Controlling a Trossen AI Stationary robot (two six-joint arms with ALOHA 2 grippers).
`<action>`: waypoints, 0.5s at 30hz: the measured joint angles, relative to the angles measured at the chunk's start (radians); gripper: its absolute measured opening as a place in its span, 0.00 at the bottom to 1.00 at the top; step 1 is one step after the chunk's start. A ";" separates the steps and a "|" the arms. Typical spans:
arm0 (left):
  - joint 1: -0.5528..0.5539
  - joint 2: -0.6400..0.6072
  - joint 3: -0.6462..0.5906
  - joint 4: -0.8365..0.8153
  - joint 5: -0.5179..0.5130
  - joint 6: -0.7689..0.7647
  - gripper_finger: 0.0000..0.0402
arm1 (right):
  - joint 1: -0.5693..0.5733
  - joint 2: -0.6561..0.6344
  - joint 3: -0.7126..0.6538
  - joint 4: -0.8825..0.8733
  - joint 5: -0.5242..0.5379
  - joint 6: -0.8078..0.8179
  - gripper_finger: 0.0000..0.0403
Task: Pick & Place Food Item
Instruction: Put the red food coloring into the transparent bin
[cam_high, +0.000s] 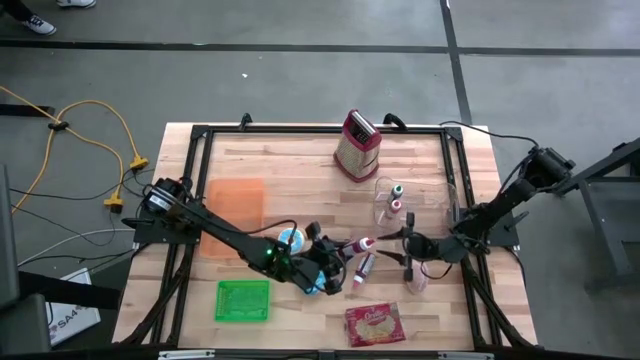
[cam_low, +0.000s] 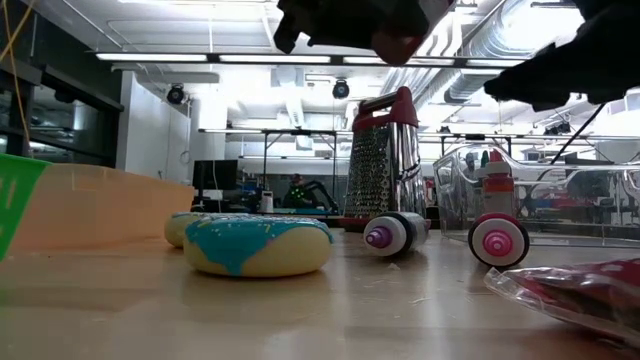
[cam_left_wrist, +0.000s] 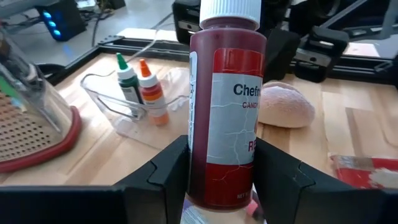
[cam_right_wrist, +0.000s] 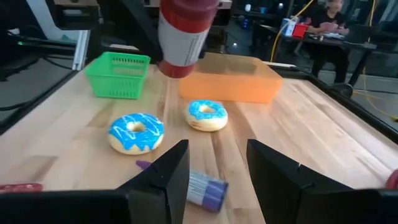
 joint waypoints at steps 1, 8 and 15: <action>0.000 0.000 0.000 0.000 0.008 0.000 0.37 | 0.004 0.000 0.000 0.000 0.000 0.008 0.37; -0.006 0.000 0.000 0.000 0.027 0.000 0.37 | 0.011 -0.001 0.000 0.000 -0.004 0.026 0.37; -0.005 0.000 0.000 -0.002 0.057 0.001 0.37 | 0.014 -0.001 0.025 -0.002 -0.063 0.029 0.37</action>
